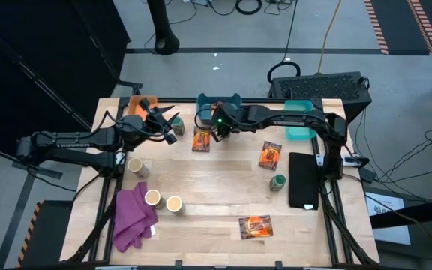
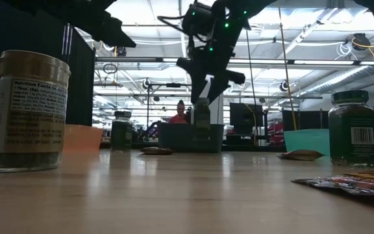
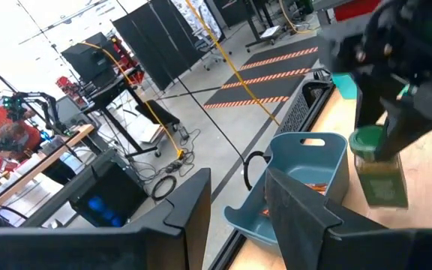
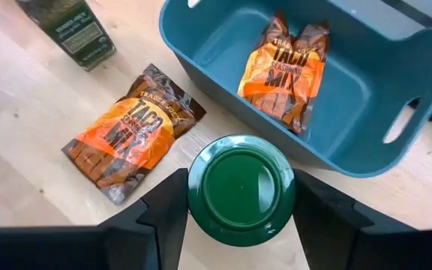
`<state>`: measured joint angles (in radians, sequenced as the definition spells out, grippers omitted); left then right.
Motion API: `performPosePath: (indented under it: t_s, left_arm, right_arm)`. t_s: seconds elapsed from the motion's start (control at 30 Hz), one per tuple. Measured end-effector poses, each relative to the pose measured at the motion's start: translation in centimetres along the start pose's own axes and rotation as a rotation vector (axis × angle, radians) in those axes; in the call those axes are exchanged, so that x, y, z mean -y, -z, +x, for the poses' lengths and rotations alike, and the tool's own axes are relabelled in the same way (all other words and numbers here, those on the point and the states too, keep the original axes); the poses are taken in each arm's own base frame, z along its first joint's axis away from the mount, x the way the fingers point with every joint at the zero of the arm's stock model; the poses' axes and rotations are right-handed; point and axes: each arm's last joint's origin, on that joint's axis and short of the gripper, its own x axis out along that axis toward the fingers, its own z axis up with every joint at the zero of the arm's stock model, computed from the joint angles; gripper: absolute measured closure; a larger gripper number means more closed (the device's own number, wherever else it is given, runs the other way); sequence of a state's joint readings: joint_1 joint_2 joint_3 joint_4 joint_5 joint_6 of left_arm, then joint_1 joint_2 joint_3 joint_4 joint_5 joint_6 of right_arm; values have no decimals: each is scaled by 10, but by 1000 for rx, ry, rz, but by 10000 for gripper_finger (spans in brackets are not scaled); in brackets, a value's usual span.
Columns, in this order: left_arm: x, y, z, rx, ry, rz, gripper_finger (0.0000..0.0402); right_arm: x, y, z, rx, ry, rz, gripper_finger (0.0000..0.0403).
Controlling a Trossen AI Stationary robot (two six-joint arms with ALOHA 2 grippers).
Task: Sort spices by type
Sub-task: Put the top right green seasoning bottle into the light blue bin
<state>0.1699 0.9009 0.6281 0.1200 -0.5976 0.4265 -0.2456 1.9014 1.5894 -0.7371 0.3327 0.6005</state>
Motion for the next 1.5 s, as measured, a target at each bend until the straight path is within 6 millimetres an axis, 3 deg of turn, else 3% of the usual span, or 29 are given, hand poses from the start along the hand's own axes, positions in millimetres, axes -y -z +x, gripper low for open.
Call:
performPosePath:
  t_s: [0.3,0.93,1.2,1.5]
  left_arm:
    - [0,0,0,1,-1,-1,268]
    - [0,0,0,1,-1,-2,268]
    - [0,0,0,2,-1,-2,268]
    - [0,0,0,2,-1,-2,268]
  right_arm:
    - [8,-4,-33,29,-8,-44,216]
    - [53,-9,-93,58,123,-39,213]
    - [82,-17,-110,85,150,-14,218]
    - [118,-10,-111,65,205,54,222]
